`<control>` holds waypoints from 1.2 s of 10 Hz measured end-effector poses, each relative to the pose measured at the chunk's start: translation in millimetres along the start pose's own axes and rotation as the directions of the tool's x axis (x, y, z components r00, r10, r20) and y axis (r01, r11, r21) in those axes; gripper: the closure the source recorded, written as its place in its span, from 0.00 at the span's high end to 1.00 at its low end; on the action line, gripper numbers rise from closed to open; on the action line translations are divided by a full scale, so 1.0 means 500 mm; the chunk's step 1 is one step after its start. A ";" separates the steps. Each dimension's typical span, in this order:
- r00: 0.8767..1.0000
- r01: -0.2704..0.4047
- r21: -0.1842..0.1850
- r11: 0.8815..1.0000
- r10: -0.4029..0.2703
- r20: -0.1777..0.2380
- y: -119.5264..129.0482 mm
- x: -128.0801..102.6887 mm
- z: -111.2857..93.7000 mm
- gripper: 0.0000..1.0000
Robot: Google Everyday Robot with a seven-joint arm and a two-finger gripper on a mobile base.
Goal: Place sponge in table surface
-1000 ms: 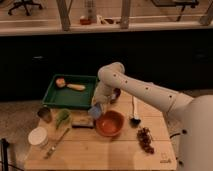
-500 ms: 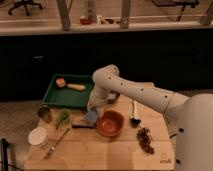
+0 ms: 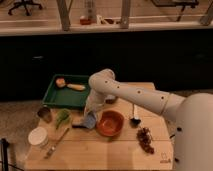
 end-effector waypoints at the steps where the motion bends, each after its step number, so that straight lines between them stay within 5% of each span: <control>1: 1.000 0.021 -0.001 1.000 -0.021 0.007 -0.002 -0.011 0.003 0.02; 6: 0.990 0.137 0.003 0.991 -0.137 0.044 -0.008 -0.079 0.029 0.02; 12: 0.966 0.230 0.063 0.971 -0.236 0.105 -0.003 -0.134 0.072 0.02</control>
